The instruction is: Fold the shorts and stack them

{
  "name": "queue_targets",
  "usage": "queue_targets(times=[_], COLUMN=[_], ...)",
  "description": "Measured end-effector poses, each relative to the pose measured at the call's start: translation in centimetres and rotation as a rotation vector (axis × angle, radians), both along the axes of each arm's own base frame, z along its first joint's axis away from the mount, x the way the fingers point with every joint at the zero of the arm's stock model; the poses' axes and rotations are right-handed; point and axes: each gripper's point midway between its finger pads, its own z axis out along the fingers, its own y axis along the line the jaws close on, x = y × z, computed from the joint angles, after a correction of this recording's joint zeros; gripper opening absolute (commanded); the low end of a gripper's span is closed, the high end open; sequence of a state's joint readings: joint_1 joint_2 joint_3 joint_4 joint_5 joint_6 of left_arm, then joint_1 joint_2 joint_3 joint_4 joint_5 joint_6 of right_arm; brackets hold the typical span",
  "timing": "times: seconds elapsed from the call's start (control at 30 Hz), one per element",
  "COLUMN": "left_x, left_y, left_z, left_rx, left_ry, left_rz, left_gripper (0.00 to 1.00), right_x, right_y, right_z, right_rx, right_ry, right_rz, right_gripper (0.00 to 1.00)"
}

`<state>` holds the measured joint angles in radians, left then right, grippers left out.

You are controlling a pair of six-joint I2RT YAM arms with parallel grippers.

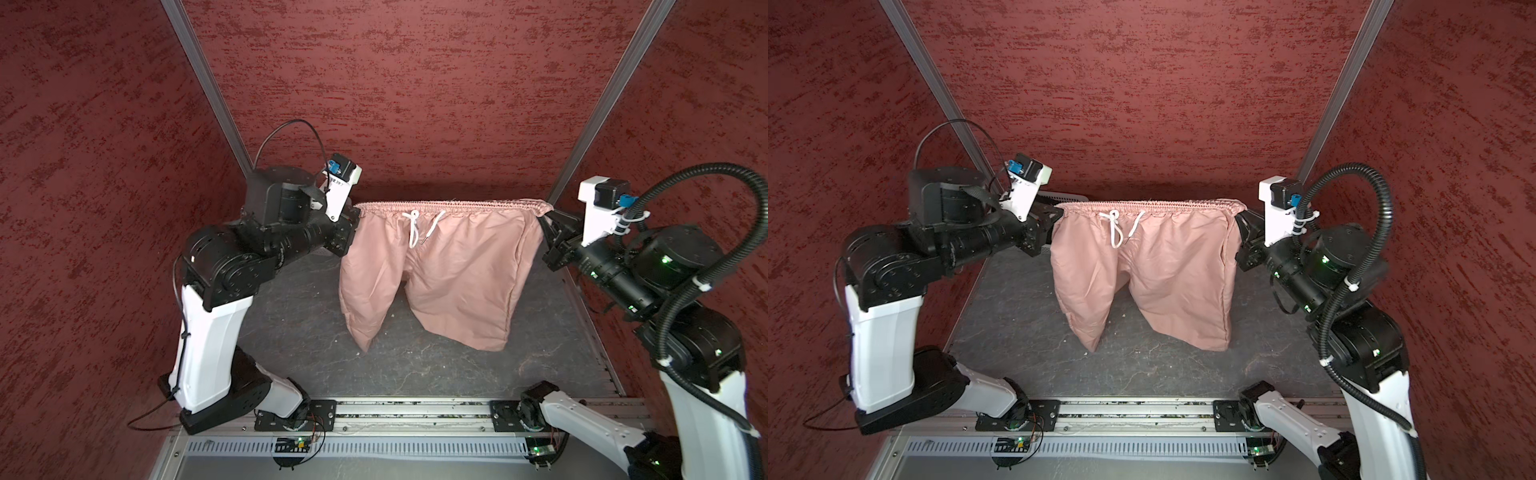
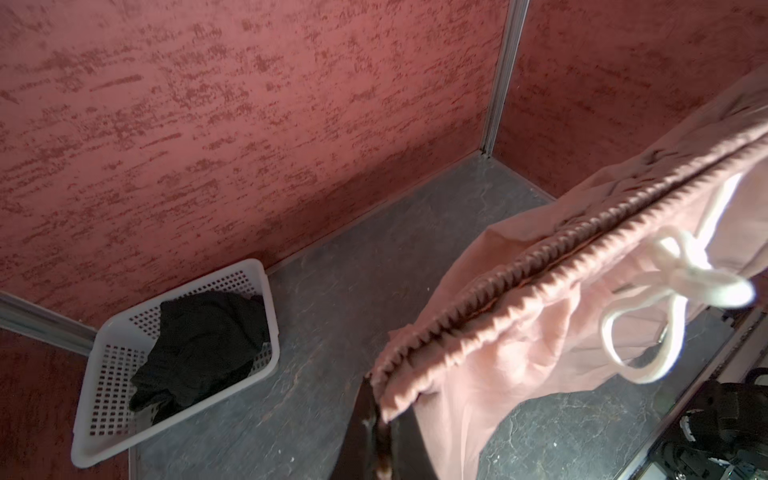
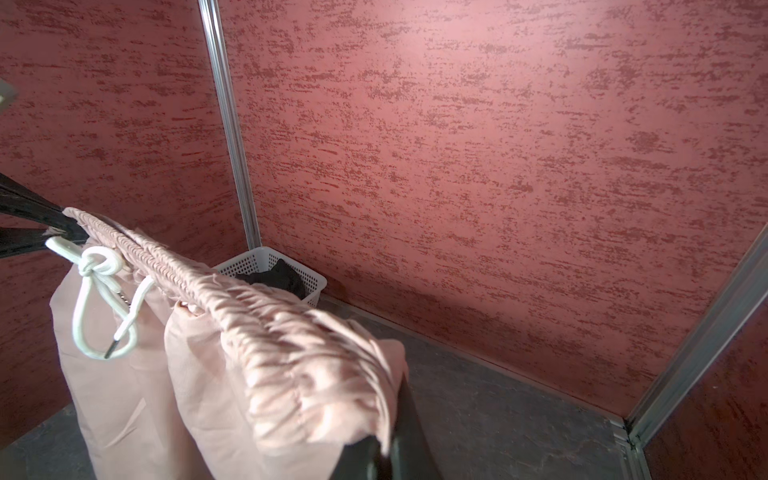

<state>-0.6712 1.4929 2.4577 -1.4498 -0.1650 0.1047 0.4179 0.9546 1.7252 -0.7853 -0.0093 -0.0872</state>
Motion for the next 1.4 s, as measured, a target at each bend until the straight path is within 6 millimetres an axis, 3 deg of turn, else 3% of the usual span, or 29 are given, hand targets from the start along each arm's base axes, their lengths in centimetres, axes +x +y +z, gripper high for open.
queue_targets(times=[0.2, 0.37, 0.47, 0.57, 0.83, 1.07, 1.23, 1.27, 1.3, 1.33, 1.37, 1.4], left_x=[1.4, 3.0, 5.2, 8.3, 17.6, 25.2, 29.7, 30.3, 30.8, 31.2, 31.6, 32.0], left_y=[-0.2, 1.4, 1.8, 1.3, -1.6, -1.1, -0.8, -0.7, -0.7, -0.6, -0.4, 0.1], left_z=[-5.5, -7.7, -9.3, -12.0, -22.2, -27.3, -33.1, -34.3, -35.4, -36.4, -37.3, -37.9], left_rx=[0.111, 0.153, 0.175, 0.220, 0.290, 0.291, 0.294, 0.298, 0.305, 0.306, 0.318, 0.330], left_ry=[0.170, 0.224, 0.238, 0.259, 0.379, 0.382, 0.418, 0.428, 0.437, 0.446, 0.454, 0.459], left_rz=[0.013, 0.067, 0.089, 0.088, 0.038, 0.078, 0.105, 0.109, 0.110, 0.116, 0.124, 0.141], left_gripper=[0.00, 0.00, 0.00, 0.00, 0.00, 0.00, 0.00, 0.10, 0.37, 0.69, 0.82, 0.85], right_x=[2.1, 3.9, 5.6, 8.6, 17.9, 27.1, 32.8, 33.7, 34.6, 35.4, 36.3, 37.1], right_y=[0.4, 0.8, 1.1, 0.7, -1.3, -0.9, -0.7, -0.7, -0.7, -0.7, -0.7, -1.0], right_z=[-5.8, -10.2, -12.1, -14.5, -23.8, -33.1, -38.1, -38.6, -39.2, -39.6, -40.1, -40.3], right_rx=[-0.066, -0.116, -0.141, -0.148, -0.099, -0.065, -0.040, -0.035, -0.029, -0.025, -0.017, -0.009], right_ry=[0.145, 0.227, 0.248, 0.285, 0.450, 0.590, 0.636, 0.638, 0.640, 0.641, 0.645, 0.645], right_rz=[-0.028, -0.049, -0.059, -0.079, -0.067, -0.004, 0.007, 0.004, 0.002, 0.000, -0.008, -0.023], right_gripper=[0.00, 0.00, 0.00, 0.00, 0.00, 0.00, 0.00, 0.00, 0.01, 0.19, 0.41, 0.52])
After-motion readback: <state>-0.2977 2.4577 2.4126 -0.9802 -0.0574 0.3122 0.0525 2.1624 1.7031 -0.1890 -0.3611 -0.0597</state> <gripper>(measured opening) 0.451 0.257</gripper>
